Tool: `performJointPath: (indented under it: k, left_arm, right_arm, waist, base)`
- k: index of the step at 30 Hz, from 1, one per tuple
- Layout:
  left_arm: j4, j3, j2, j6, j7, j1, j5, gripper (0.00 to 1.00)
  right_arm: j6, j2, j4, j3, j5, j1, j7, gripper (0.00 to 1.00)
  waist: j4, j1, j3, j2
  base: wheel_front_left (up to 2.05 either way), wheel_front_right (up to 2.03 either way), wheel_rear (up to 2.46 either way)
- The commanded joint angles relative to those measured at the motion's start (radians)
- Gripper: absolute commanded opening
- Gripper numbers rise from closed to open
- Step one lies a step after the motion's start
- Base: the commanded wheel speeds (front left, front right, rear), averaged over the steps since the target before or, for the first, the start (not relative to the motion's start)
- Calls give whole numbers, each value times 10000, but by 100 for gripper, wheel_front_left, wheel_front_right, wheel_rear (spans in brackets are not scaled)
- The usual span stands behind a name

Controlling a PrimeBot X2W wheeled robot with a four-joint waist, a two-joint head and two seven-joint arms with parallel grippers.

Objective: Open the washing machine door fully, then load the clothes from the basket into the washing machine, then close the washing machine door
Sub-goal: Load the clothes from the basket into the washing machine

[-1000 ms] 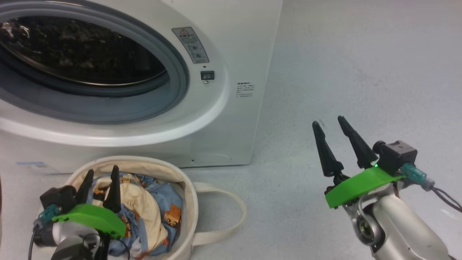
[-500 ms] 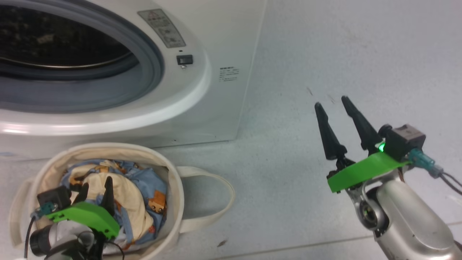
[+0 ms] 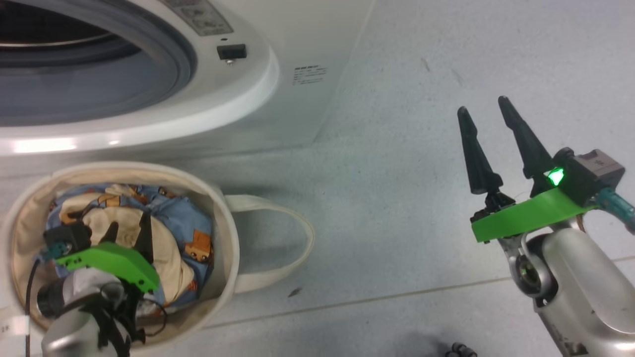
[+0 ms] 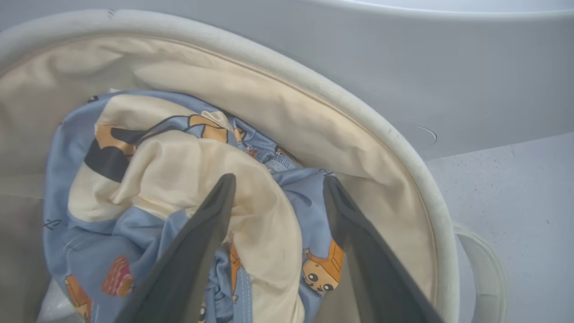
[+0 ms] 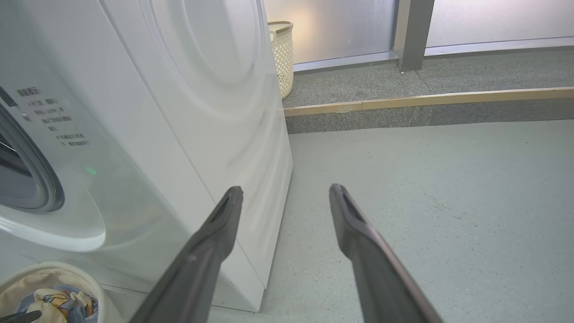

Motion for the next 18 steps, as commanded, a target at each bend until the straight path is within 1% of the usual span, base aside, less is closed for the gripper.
performJointPath:
  k: [1,7,11,18]
  left_arm:
    - [-10,213,366,-49,-46,-20,-160,100]
    - [105,179,282,-26,121,-362,-268,100]
    - [140,259,261,23,391,-468,-440,100]
    - [158,115,325,150,798,-678,-410,100]
  right_arm:
    - [8,-218,-367,15,-76,-9,-124,100]
    - [8,-222,-635,-183,-239,-58,-124,100]
    - [8,-219,-768,-201,-324,-86,-96,100]
    - [8,-243,-1082,-523,-454,3,52,100]
  waist:
    - [160,-2,331,0]
    - [317,-2,830,0]
    - [303,-2,1061,0]
    - [276,-2,1486,0]
  base:
    - [0,0,0]
    - [0,0,0]
    - [0,0,0]
    - [0,0,0]
